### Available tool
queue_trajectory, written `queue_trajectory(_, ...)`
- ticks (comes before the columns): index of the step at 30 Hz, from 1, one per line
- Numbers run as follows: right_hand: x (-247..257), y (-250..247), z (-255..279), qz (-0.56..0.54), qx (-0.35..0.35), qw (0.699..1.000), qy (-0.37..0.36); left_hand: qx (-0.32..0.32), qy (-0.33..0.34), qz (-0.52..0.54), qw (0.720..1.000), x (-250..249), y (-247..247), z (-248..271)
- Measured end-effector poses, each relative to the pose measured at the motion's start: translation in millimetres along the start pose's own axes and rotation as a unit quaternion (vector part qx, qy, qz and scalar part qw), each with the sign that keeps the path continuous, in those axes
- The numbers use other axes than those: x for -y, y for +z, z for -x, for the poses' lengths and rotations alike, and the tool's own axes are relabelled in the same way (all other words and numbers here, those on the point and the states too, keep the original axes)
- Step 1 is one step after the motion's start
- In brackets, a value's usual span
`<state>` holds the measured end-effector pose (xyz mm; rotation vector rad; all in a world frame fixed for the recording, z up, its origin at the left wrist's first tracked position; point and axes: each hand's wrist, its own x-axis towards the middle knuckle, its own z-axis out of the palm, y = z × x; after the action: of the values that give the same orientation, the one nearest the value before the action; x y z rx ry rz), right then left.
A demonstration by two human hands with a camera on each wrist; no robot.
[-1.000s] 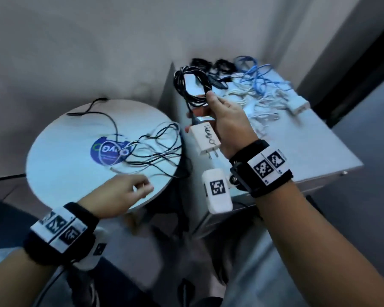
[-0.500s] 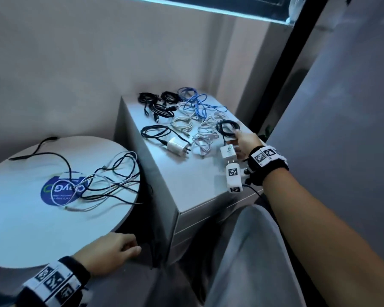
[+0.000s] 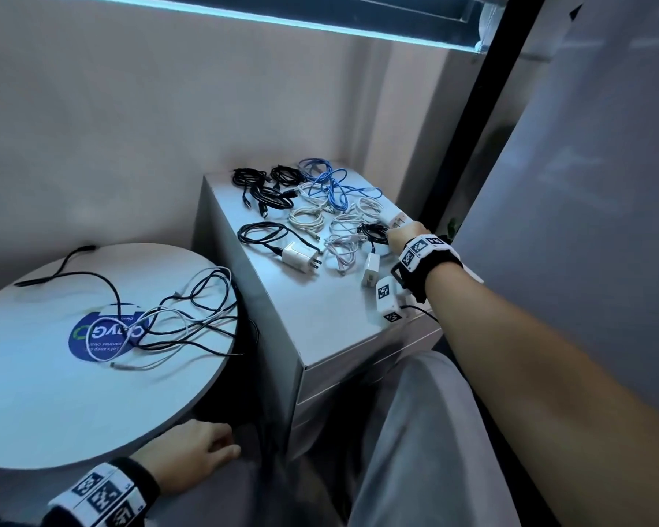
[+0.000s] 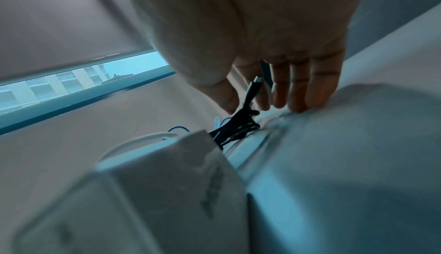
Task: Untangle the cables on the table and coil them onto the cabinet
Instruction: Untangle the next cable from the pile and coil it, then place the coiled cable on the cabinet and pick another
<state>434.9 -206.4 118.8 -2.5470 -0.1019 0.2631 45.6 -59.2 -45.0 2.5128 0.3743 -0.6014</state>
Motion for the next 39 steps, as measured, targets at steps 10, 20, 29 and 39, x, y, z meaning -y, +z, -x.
queue_trajectory(10,73,-3,38,-0.019,-0.057,0.989,-0.138,0.058,0.001,-0.016,0.998,-13,18,3)
queue_trajectory(20,166,94,139,-0.065,0.242,0.908,-0.337,0.005,-0.036,-0.032,0.999,10,-6,0)
queue_trajectory(29,143,222,201,0.112,0.293,0.875,-0.370,-0.205,-0.133,0.090,0.966,63,-72,31)
queue_trajectory(39,80,274,211,0.216,0.245,0.845,-0.423,-0.216,-0.203,0.098,0.950,85,-67,34)
